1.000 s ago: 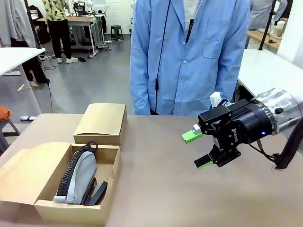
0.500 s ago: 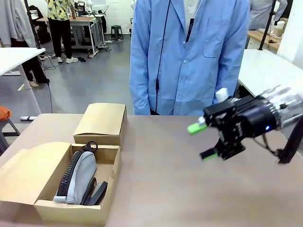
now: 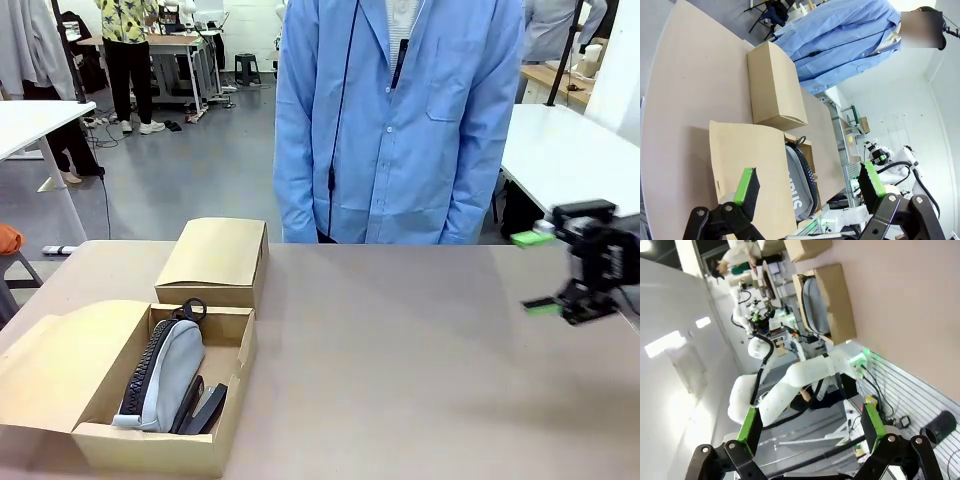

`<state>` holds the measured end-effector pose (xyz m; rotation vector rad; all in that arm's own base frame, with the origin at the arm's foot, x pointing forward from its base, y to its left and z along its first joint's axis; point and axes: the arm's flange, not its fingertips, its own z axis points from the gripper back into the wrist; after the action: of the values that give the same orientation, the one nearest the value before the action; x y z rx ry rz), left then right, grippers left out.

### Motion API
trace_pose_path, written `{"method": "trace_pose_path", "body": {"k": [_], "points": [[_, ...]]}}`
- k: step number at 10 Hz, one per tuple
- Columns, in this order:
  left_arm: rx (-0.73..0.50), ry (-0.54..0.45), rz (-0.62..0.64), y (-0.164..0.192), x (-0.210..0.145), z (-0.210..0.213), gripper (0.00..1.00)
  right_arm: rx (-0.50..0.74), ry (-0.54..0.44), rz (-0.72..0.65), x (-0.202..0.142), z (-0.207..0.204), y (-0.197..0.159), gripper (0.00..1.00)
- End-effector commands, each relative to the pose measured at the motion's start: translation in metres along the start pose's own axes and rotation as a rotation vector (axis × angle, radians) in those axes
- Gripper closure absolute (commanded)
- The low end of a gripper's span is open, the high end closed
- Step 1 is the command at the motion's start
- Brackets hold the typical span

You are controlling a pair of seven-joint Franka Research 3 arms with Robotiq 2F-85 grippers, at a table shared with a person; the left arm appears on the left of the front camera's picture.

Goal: Place items inside the box.
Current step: Pick up a Pencil pouch or Stapler and place it inside the Mailer Box closest to the robot, then close the lid of the Mailer Box closest to the robot.

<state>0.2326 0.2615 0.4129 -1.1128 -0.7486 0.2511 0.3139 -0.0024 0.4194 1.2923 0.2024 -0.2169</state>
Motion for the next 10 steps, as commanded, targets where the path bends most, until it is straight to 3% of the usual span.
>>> {"method": "trace_pose_path", "body": {"k": [1,2,3,10], "points": [[-0.018,-0.013,-0.016,0.0,0.0,-0.001,0.0,-0.043,0.015,0.081,-0.039,0.027,-0.039,0.0],[-0.018,-0.013,-0.016,0.0,0.0,-0.001,0.0,-0.082,-0.042,0.054,-0.043,0.027,-0.045,0.0],[-0.018,-0.013,-0.016,0.0,0.0,-0.001,0.0,-0.008,0.008,0.009,-0.009,0.025,-0.018,0.0],[-0.018,-0.013,-0.016,0.0,0.0,-0.001,0.0,-0.008,0.008,0.009,-0.009,0.025,-0.018,0.0]]}}
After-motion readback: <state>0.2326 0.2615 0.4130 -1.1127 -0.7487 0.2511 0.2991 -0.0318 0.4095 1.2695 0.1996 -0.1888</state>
